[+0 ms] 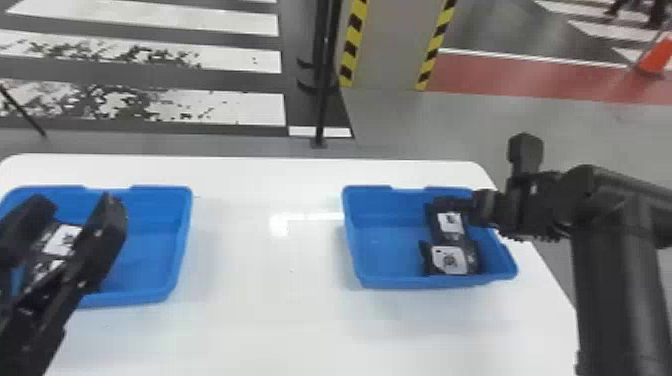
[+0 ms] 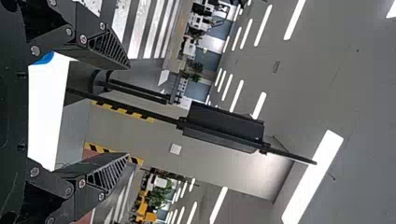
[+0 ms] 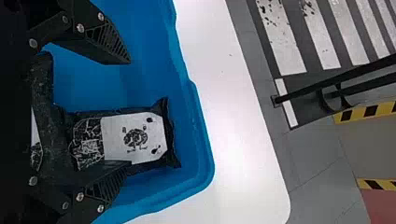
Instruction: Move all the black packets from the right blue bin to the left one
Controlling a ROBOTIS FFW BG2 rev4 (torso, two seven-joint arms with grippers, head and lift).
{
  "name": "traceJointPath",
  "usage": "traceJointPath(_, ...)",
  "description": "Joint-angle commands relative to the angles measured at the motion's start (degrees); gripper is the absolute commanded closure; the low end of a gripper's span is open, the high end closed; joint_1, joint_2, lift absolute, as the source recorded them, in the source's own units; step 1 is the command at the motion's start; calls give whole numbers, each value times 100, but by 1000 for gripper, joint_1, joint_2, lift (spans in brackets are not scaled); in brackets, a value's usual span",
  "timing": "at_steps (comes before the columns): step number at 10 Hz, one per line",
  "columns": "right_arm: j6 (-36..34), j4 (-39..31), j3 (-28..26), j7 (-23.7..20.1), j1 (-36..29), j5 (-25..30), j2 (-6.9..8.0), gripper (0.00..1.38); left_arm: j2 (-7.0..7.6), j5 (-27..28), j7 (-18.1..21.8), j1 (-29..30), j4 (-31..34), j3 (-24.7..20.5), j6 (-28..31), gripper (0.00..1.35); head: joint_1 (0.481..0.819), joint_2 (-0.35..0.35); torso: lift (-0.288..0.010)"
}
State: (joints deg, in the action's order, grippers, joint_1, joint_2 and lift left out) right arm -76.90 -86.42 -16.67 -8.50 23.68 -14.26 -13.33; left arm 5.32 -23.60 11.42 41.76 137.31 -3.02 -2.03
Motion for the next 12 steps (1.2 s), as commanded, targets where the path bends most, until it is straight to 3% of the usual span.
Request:
traceJointPath(1,-1,437,22,-3,220,55,-21,289,4,-5,1,0,-14,-7,6,409,695,-193,-140)
traceJointPath(7,-241,1041,56,146,557,706,-12,289,-5,-28,1,0,-14,-7,48,409,695,-213,-140)
traceJointPath(12,-58,1534,388,199,740,546,-12,289,-23,-28,1,0,-84,-41,48,409,695,-220,-140)
